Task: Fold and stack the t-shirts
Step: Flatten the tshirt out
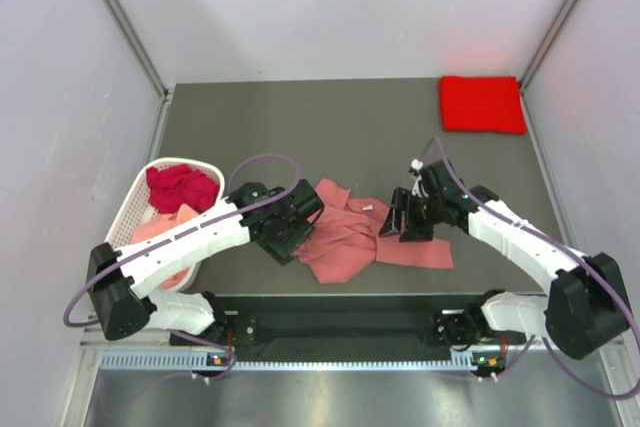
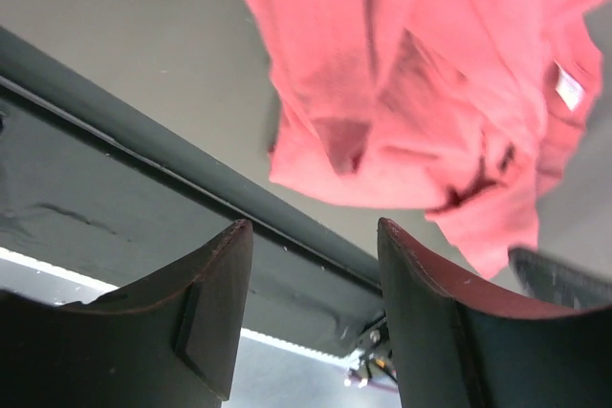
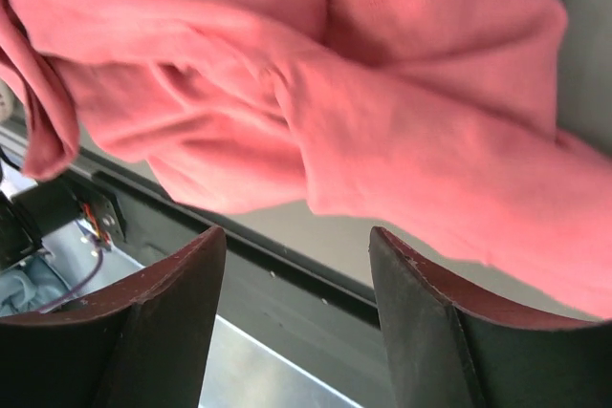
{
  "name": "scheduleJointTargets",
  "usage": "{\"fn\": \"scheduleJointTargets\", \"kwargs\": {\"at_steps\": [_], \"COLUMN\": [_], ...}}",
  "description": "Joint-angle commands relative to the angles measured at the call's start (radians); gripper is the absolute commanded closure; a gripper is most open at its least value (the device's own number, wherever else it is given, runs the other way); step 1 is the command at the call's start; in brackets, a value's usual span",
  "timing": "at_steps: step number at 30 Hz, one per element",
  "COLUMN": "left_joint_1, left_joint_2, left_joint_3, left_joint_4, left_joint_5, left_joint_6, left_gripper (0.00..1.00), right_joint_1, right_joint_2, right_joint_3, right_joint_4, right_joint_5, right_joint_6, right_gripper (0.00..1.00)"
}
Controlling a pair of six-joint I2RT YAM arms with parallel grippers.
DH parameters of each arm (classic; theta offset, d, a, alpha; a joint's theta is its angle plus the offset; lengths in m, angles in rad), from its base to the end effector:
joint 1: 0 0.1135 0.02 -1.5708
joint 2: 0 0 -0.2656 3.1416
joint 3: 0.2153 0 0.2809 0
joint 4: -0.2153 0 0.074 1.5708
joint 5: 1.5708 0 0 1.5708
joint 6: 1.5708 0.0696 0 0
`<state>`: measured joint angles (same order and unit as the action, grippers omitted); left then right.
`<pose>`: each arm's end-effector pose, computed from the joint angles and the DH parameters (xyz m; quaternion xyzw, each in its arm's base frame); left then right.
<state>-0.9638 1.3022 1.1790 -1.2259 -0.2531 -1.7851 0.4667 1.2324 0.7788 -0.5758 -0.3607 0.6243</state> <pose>0.1628 -0.2039 0.2575 -0.4064 0.8984 -0.0832 0.1444 0.2359 0.1463 0.1785 0.0268 0.9488 0.2842 0.1352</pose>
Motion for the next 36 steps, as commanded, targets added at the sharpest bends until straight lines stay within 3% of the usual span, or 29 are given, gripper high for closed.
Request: {"fn": "scheduleJointTargets", "kwargs": {"at_steps": [1,6,12,22,36], "left_joint_1": [-0.003,-0.003,0.0,0.004,0.005], "left_joint_2": [0.019,0.084,0.106,0.172,0.172], "left_joint_3": [-0.027,0.002,-0.025,0.082,-0.045], "left_joint_4": [-0.029,0.003,0.041,0.042,0.114], "left_joint_5": [-0.034,-0.043,-0.049,-0.078,-0.017], "left_joint_6": [-0.083,-0.05,-0.039,0.081,0.018], "left_gripper": [0.41,0.41,0.52,0.46,0.54], "right_joint_1": [-0.014,-0.019,-0.031,-0.04,-0.051], "right_joint_2": [-0.073,-0.103,-0.123,-0.113,-0.116], "right_joint_3": [-0.032,-0.073,-0.079,-0.104,-0.136], "right_joint_4": [-0.021,-0.019,-0.027,-0.012,-0.002], "right_joint_5": [0.008,0.006,0.006,-0.011,-0.026], "right_joint_6": [0.008,0.017,0.009,0.006,-0.005], "right_gripper": [0.38,0.39,0.39,0.4,0.4]}}
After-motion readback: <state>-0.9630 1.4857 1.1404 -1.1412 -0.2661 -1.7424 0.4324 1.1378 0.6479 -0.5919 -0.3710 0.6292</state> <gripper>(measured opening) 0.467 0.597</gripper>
